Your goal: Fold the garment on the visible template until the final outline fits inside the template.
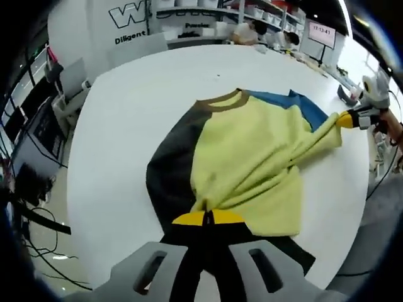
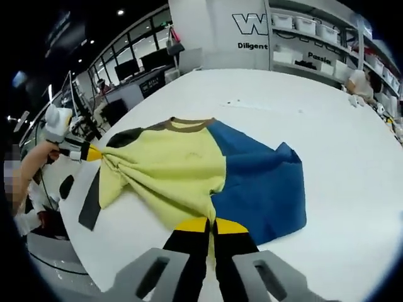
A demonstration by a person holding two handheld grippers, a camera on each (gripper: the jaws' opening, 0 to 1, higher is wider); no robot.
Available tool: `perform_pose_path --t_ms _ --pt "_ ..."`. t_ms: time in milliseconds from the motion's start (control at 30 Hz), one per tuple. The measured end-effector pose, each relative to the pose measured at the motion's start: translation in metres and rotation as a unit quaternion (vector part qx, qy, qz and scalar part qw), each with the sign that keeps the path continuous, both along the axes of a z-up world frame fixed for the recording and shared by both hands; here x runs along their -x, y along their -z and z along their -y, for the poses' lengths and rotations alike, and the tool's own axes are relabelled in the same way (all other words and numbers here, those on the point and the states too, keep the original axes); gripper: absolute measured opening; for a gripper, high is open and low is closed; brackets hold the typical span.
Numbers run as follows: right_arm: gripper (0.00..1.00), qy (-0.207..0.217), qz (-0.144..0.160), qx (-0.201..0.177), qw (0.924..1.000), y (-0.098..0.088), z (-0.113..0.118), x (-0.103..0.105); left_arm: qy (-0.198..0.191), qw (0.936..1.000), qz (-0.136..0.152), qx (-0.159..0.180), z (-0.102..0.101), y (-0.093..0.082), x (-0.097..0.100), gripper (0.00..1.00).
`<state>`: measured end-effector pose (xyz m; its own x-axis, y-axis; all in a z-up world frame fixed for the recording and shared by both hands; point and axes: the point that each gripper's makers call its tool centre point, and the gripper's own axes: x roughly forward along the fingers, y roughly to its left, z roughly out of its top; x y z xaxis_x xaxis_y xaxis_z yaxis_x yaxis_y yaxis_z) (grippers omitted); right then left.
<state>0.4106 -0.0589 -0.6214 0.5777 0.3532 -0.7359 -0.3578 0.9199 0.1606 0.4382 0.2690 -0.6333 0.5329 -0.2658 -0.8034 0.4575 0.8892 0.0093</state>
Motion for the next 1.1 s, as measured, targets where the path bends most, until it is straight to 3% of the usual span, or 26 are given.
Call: perform_pose_path --t_ms 67,100,133,233,367,433,567,767,1100 --pt "0.00 0.002 -0.002 -0.004 1.0000 0.002 0.000 -0.001 -0.009 0.9999 0.010 -0.005 0.000 -0.001 -0.003 0.01" --pt "0.00 0.001 -0.002 -0.007 1.0000 0.003 -0.002 -0.001 -0.008 0.9996 0.028 -0.006 0.003 -0.004 -0.006 0.02" --pt "0.00 -0.003 0.001 -0.008 1.0000 0.003 -0.003 -0.001 -0.012 0.9996 0.024 -0.006 0.004 -0.004 -0.003 0.04" --pt "0.01 0.002 0.012 -0.014 0.9998 0.001 -0.003 -0.001 -0.039 0.9985 0.030 0.024 0.012 -0.009 0.003 0.17" --pt "0.21 0.016 0.020 -0.053 0.9982 -0.006 -0.006 0.003 -0.087 0.9937 0.032 0.063 0.019 -0.017 0.020 0.34" --pt "0.30 0.014 0.021 -0.063 0.9977 -0.008 -0.007 0.009 -0.089 0.9928 0.034 0.073 0.025 -0.019 0.035 0.38" --pt "0.38 -0.009 0.025 -0.088 0.9958 -0.012 -0.016 0.027 -0.098 0.9904 0.016 0.097 0.042 -0.012 0.062 0.41" --pt "0.44 -0.040 0.023 -0.083 0.9954 -0.005 -0.021 0.050 -0.100 0.9887 0.000 0.112 0.061 -0.001 0.086 0.39" --pt "0.43 -0.067 0.021 -0.062 0.9956 0.016 -0.024 0.067 -0.094 0.9886 0.000 0.118 0.075 0.014 0.092 0.38"
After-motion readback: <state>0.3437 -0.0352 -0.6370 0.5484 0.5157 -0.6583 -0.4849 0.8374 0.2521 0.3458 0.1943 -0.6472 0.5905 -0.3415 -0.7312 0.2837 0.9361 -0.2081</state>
